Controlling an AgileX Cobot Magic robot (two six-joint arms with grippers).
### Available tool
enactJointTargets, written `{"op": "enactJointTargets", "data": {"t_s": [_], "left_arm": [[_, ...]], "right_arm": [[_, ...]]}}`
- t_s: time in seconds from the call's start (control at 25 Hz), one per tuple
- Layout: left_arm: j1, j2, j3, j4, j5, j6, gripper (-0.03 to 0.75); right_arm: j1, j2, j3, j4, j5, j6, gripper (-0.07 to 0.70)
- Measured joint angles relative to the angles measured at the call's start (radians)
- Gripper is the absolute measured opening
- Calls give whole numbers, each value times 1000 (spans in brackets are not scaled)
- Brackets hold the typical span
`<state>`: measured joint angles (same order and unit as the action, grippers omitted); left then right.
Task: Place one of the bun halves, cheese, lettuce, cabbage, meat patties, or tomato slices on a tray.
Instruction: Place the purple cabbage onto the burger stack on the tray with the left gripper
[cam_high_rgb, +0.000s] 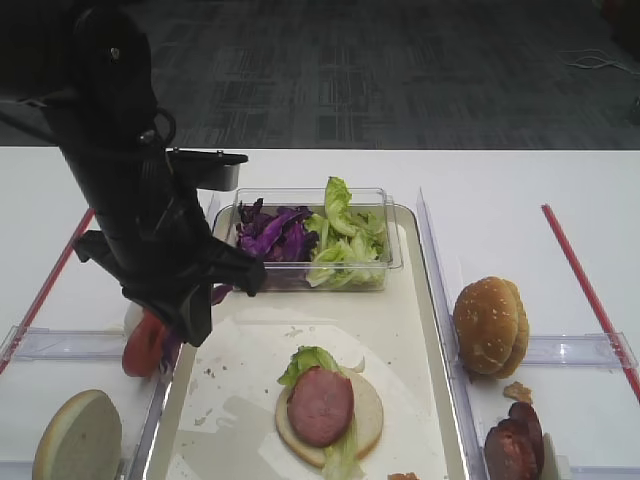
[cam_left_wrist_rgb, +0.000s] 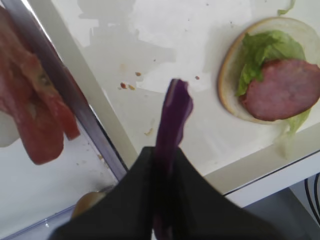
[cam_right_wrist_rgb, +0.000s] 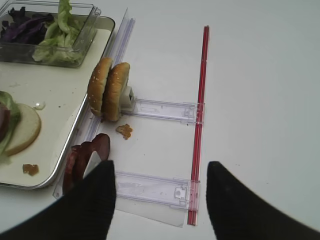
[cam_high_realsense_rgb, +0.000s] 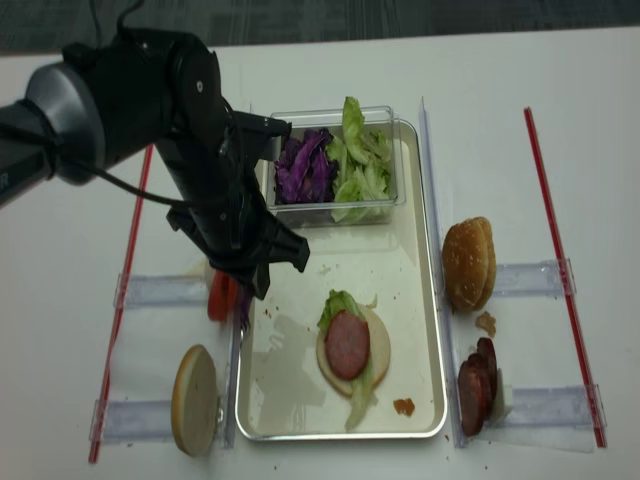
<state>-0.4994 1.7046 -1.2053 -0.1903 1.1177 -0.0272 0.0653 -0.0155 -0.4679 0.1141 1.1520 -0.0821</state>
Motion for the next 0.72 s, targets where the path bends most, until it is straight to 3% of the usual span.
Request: {"op": "enactJointTargets", "data": {"t_s": [0.36, 0.52, 0.72], "left_arm": [[-6, -2, 26, -6, -18, 79, 34], [-7, -2, 26, -6, -25, 188, 34], [-7, -2, 26, -6, -42, 410, 34]], "right_arm": [[0, 0, 0, 0, 0, 0, 427], [0, 0, 0, 0, 0, 0, 427], [0, 0, 0, 0, 0, 0, 427]]}}
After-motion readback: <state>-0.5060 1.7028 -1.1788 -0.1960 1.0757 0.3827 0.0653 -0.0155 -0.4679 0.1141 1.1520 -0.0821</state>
